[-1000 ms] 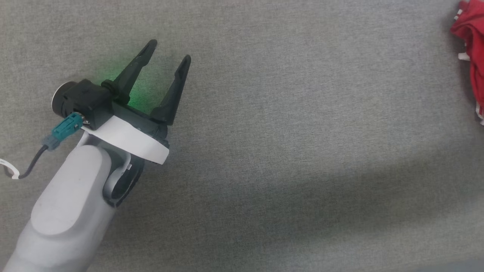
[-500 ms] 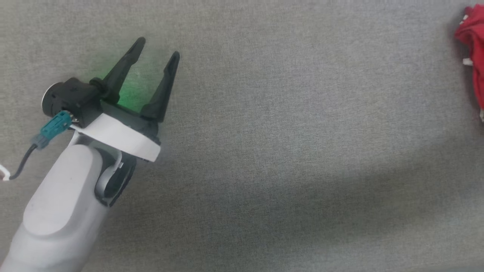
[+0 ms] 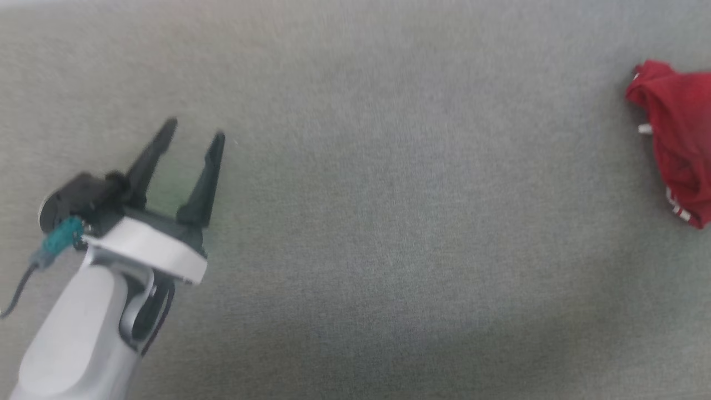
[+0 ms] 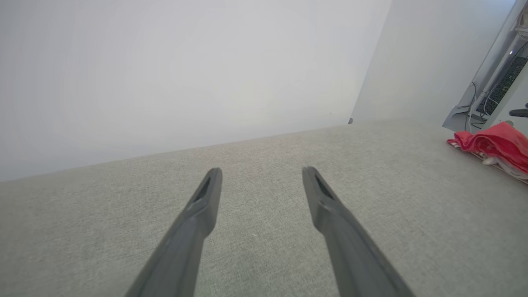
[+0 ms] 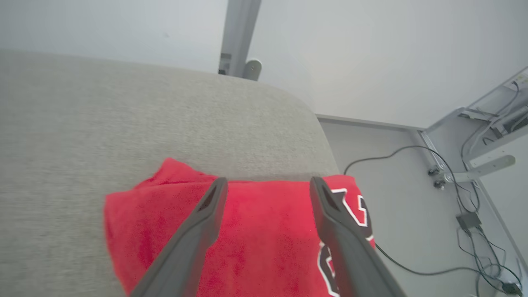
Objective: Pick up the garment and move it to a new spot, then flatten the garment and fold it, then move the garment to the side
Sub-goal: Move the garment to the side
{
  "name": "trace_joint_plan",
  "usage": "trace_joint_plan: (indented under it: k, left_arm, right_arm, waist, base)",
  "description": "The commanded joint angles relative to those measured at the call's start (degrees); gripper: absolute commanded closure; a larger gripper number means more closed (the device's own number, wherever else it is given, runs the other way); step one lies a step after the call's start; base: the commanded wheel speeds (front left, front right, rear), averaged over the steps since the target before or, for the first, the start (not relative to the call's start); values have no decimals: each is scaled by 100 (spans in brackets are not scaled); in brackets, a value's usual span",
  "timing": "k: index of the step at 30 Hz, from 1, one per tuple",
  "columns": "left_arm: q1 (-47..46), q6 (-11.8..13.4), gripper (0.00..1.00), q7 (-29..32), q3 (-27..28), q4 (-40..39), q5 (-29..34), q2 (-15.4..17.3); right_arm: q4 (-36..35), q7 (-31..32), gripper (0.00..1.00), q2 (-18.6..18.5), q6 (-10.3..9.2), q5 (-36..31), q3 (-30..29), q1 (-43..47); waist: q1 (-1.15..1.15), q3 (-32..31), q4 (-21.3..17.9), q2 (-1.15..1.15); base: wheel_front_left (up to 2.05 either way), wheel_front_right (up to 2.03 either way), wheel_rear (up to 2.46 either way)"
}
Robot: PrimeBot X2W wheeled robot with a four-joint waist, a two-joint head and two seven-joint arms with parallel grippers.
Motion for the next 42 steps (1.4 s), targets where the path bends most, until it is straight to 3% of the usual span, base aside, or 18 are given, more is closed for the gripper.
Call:
trace_joint_plan:
  k: [1,12,23,31,42]
  left_arm:
    - [150,-9,0,-21,46,-28,-19,13]
    - [1409,-9,0,-21,829,-15,168,72]
    - [2680,-8,0,-21,1829,-292,455,-176]
    - [3113,-8,0,-21,2224,-497,470,-315]
    - [3413,-8,0,-21,2481,-671,469,-462]
  right_arm:
    - [-23,-132,0,75,-5,46,32,149]
    - [-235,-943,0,766,-5,324,500,1105]
    - [-780,-1556,0,1023,-5,686,870,2219]
    - [-1420,-1734,0,1117,-5,646,645,2911]
    - [-2555,-1770,0,1633,-4,298,2,4143]
  waist:
    - [0,-331,95,0]
    - [0,-1354,247,0]
    - [0,-2053,359,0]
    - [0,-2140,403,0]
    - [0,-2207,413,0]
  base:
    - [0,0,0]
    - [0,0,0]
    - [0,0,0]
    - [0,0,0]
    - [0,0,0]
